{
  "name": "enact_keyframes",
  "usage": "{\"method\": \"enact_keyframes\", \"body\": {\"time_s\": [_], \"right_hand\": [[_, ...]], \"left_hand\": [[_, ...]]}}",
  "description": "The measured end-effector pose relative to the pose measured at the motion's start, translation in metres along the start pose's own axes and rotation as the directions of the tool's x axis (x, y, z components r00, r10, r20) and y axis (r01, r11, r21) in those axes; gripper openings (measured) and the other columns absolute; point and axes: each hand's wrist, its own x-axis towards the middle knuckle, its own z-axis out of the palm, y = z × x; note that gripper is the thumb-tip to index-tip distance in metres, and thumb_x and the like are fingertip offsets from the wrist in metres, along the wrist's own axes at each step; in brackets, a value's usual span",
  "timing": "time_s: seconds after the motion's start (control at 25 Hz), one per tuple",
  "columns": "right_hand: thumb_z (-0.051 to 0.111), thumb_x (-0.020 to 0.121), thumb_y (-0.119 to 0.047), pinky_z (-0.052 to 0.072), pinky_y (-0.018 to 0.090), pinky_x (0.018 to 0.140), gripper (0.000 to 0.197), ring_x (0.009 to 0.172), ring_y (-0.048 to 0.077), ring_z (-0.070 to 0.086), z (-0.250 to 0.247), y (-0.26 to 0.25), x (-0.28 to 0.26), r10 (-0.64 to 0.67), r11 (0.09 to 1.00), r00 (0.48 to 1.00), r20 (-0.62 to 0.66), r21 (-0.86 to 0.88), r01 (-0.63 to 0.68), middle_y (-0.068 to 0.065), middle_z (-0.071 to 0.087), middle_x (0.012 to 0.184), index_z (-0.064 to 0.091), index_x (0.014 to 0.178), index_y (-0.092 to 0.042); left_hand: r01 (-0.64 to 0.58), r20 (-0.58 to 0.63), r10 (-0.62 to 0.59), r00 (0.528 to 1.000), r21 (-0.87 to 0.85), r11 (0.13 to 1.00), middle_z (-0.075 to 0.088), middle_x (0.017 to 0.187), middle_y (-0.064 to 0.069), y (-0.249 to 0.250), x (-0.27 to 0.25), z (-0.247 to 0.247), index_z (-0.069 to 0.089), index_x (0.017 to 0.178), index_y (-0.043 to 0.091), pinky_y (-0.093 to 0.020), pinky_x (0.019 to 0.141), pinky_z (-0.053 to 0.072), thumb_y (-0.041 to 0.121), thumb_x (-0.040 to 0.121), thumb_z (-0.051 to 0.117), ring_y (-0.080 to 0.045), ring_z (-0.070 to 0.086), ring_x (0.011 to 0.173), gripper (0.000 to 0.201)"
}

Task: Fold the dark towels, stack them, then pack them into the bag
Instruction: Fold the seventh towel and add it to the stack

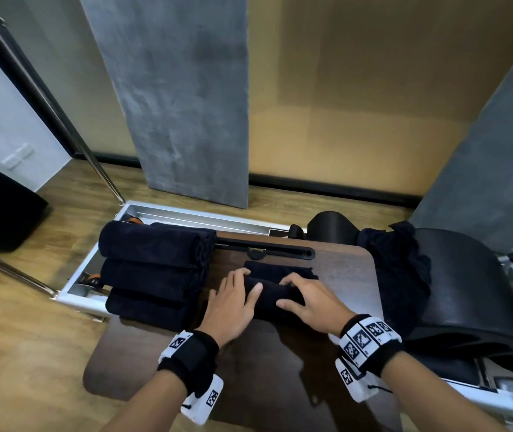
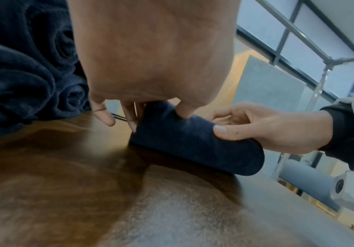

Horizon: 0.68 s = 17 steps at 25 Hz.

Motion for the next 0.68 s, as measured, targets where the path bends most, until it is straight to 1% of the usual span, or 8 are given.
{"method": "enact_keyframes", "body": {"time_s": [0.08, 0.16, 0.24, 0.32, 0.4, 0.52, 0.6, 0.68], "right_hand": [[0.057, 0.102, -0.048, 0.053, 0.038, 0.094, 0.035, 0.104, 0.01, 0.062, -0.006, 0.0, 0.008, -0.013, 1.0, 1.0, -0.012, 0.016, 0.013, -0.005, 0.066, 0.116, 0.063, 0.126, -0.023], [0.052, 0.105, -0.046, 0.049, 0.039, 0.097, 0.038, 0.107, 0.014, 0.056, -0.008, 0.005, 0.017, -0.002, 0.999, 0.999, -0.035, -0.053, 0.0, -0.003, 0.059, 0.115, 0.069, 0.125, -0.018], [0.046, 0.108, -0.046, 0.046, 0.041, 0.099, 0.042, 0.11, 0.017, 0.055, -0.011, 0.008, 0.026, 0.059, 0.991, 0.998, -0.039, -0.115, -0.063, -0.002, 0.055, 0.113, 0.071, 0.124, -0.017], [0.041, 0.109, -0.047, 0.047, 0.043, 0.097, 0.045, 0.109, 0.02, 0.058, -0.011, 0.008, 0.034, 0.122, 0.979, 0.99, -0.065, -0.159, -0.131, 0.0, 0.058, 0.111, 0.072, 0.122, -0.017], [0.042, 0.107, -0.051, 0.048, 0.041, 0.093, 0.046, 0.108, 0.021, 0.058, -0.011, 0.008, 0.04, 0.18, 0.963, 0.968, -0.175, -0.171, -0.21, 0.0, 0.061, 0.11, 0.071, 0.117, -0.017], [0.044, 0.103, -0.061, 0.048, 0.04, 0.094, 0.048, 0.112, 0.019, 0.055, -0.015, 0.008, 0.04, 0.254, 0.936, 0.911, -0.324, -0.154, -0.316, -0.003, 0.062, 0.114, 0.069, 0.115, -0.022], [0.044, 0.096, -0.072, 0.047, 0.042, 0.099, 0.058, 0.115, 0.017, 0.054, -0.016, 0.013, 0.036, 0.254, 0.947, 0.921, -0.297, -0.116, -0.298, -0.006, 0.062, 0.119, 0.067, 0.12, -0.025], [0.047, 0.087, -0.083, 0.047, 0.042, 0.102, 0.075, 0.119, 0.015, 0.052, -0.015, 0.018, 0.028, 0.258, 0.961, 0.943, -0.208, -0.048, -0.273, -0.008, 0.059, 0.125, 0.06, 0.134, -0.027]], "left_hand": [[0.05, -0.05, -0.056, 0.997, -0.107, 0.993, 0.049, 0.141, 0.008, 0.003, 0.005, -0.002, 0.042, 0.138, 0.03, -0.051, 0.108, 0.04, 0.057, 0.109, 0.029, -0.017, 0.047, 0.134, 0.042], [0.093, -0.089, -0.105, 0.99, -0.132, 0.987, 0.045, 0.138, 0.008, 0.008, 0.011, 0.0, 0.045, 0.137, 0.031, -0.05, 0.108, 0.04, 0.055, 0.109, 0.028, -0.018, 0.046, 0.132, 0.04], [0.142, -0.083, -0.158, 0.984, -0.17, 0.975, 0.041, 0.142, 0.007, 0.012, 0.017, 0.002, 0.044, 0.142, 0.032, -0.051, 0.112, 0.038, 0.051, 0.109, 0.031, -0.02, 0.041, 0.135, 0.04], [0.185, -0.06, -0.204, 0.977, -0.233, 0.955, 0.043, 0.145, 0.003, 0.015, 0.025, 0.004, 0.045, 0.145, 0.029, -0.049, 0.114, 0.037, 0.05, 0.109, 0.034, -0.022, 0.04, 0.138, 0.043], [0.221, -0.062, -0.247, 0.967, -0.279, 0.934, 0.046, 0.145, -0.001, 0.018, 0.034, 0.003, 0.049, 0.143, 0.024, -0.046, 0.114, 0.038, 0.053, 0.11, 0.035, -0.024, 0.04, 0.138, 0.047], [0.259, -0.083, -0.284, 0.955, -0.233, 0.937, 0.05, 0.143, -0.004, 0.025, 0.044, 0.003, 0.054, 0.138, 0.016, -0.046, 0.111, 0.04, 0.056, 0.109, 0.034, -0.027, 0.043, 0.134, 0.053], [0.293, -0.091, -0.321, 0.943, -0.236, 0.927, 0.052, 0.141, -0.008, 0.028, 0.05, 0.002, 0.055, 0.137, 0.014, -0.048, 0.11, 0.042, 0.056, 0.109, 0.036, -0.03, 0.046, 0.133, 0.054], [0.319, -0.096, -0.361, 0.928, -0.3, 0.899, 0.055, 0.138, -0.011, 0.029, 0.057, 0.002, 0.055, 0.135, 0.012, -0.048, 0.11, 0.042, 0.054, 0.108, 0.041, -0.033, 0.049, 0.133, 0.051]]}}
